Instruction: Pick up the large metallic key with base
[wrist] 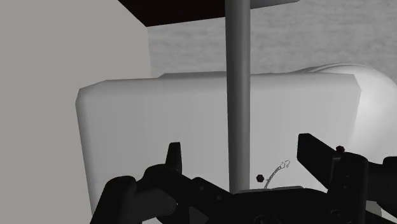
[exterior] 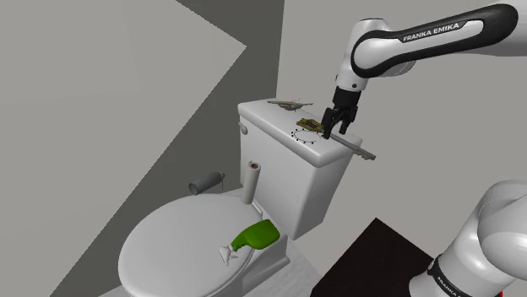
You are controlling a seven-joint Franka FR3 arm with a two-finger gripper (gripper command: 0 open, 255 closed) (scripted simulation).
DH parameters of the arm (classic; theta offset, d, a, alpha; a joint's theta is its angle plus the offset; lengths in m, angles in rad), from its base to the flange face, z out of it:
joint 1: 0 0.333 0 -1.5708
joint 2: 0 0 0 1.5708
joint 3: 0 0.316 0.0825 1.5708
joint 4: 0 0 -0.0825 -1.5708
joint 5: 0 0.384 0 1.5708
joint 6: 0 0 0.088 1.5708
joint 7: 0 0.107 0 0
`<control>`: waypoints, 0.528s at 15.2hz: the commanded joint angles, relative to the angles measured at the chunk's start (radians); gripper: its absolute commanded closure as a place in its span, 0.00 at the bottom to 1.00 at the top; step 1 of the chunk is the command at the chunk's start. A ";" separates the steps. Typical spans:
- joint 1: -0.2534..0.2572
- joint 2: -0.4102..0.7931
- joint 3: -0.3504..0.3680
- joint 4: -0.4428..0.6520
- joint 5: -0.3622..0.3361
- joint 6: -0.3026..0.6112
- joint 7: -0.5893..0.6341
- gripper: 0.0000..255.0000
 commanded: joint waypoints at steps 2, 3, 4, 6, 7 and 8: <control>0.001 -0.003 0.002 -0.011 0.000 0.009 0.002 1.00; 0.001 -0.002 0.002 -0.011 0.000 0.010 0.002 1.00; 0.001 -0.003 0.001 -0.012 0.000 0.010 0.002 1.00; 0.001 -0.010 0.003 -0.018 0.000 0.010 0.004 1.00; 0.001 0.001 0.002 -0.015 0.001 0.017 0.003 1.00; 0.001 0.005 0.001 -0.011 0.001 0.017 0.001 1.00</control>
